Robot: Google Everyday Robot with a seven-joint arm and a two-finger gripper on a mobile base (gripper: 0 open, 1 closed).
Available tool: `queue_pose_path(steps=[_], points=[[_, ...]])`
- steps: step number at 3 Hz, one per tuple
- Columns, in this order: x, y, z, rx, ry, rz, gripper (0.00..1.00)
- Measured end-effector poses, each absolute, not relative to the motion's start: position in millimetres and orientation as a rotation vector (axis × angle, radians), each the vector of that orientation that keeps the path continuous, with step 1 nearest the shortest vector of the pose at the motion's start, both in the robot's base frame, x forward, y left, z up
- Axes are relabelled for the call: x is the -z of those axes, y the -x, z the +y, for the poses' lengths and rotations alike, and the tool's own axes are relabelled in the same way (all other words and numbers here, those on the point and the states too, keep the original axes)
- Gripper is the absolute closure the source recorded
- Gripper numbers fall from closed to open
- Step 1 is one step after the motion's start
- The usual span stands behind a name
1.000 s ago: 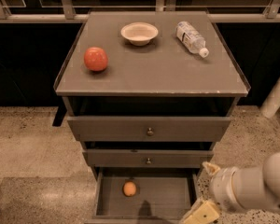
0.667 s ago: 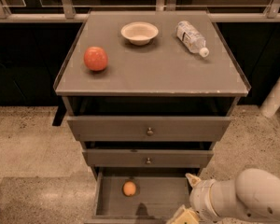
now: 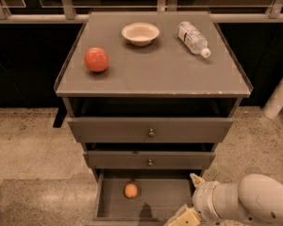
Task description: Pick orange from bottom drawer and place on counter
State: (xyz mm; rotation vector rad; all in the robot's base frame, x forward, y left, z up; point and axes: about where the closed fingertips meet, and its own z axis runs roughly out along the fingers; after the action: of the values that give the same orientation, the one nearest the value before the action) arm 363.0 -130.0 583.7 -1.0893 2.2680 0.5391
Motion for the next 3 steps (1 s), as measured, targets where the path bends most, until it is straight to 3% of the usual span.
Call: queue_pose_path(steps=[3], points=[[-488,-421,-128,-0.568,0.946,2.097,0.00]])
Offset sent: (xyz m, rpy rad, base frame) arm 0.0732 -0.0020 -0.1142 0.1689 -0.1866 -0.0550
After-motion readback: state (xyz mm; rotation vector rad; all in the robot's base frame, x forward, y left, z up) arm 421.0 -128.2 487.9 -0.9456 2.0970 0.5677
